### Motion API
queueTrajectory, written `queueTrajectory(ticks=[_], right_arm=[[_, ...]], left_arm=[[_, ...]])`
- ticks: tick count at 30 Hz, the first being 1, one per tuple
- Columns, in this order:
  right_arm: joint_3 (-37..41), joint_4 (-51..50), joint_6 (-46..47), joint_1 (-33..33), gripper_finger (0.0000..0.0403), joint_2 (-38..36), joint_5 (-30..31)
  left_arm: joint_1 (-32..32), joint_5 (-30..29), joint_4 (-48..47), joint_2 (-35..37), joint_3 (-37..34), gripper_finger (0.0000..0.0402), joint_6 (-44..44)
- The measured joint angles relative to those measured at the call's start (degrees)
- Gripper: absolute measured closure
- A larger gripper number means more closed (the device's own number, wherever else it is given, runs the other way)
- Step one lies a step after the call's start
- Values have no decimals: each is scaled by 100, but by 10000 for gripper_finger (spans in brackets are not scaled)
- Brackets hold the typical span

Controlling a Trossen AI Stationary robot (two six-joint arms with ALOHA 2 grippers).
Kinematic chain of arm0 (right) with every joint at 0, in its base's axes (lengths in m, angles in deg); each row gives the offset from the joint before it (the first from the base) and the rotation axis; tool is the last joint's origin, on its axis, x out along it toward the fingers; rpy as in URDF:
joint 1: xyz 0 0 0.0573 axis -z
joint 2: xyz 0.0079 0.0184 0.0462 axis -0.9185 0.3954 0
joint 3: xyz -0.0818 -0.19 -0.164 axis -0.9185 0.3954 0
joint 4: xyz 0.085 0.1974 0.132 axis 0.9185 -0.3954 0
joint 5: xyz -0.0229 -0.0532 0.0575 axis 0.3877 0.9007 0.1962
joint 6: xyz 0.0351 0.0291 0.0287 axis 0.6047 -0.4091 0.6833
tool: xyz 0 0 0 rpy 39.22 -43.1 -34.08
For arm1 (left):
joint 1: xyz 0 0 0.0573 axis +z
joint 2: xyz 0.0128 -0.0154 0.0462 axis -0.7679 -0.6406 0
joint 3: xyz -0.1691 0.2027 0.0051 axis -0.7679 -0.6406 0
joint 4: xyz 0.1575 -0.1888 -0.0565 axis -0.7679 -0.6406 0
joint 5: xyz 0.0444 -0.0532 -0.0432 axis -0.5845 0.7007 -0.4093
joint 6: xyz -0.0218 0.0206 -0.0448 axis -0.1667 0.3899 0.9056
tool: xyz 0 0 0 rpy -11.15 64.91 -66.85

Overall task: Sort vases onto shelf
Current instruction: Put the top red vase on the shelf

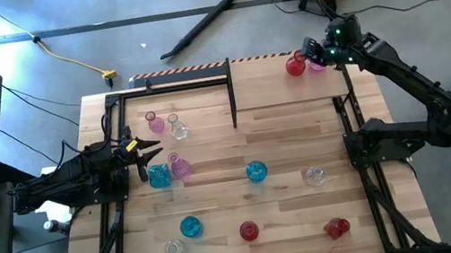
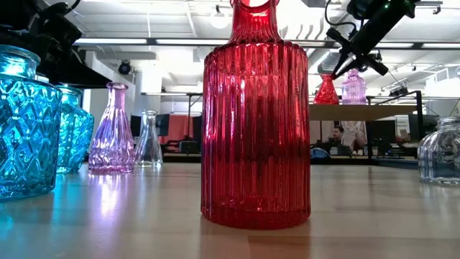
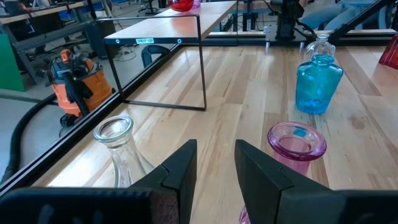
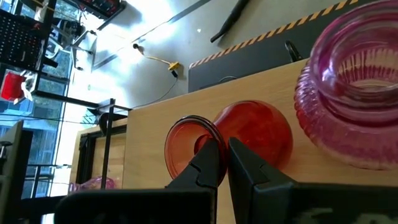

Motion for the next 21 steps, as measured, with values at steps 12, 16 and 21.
queueTrajectory(ticks=[12,16,21], right_arm=[[0,-3,46,0,384,50,31],[-6,57,47,0,380,183,28],[-7,194,48,0,379,273,-2]], left_arm=[[-2,1,-2,0,0,300,1],[-1,0,-2,0,2,300,1],[0,0,0,0,0,300,0]])
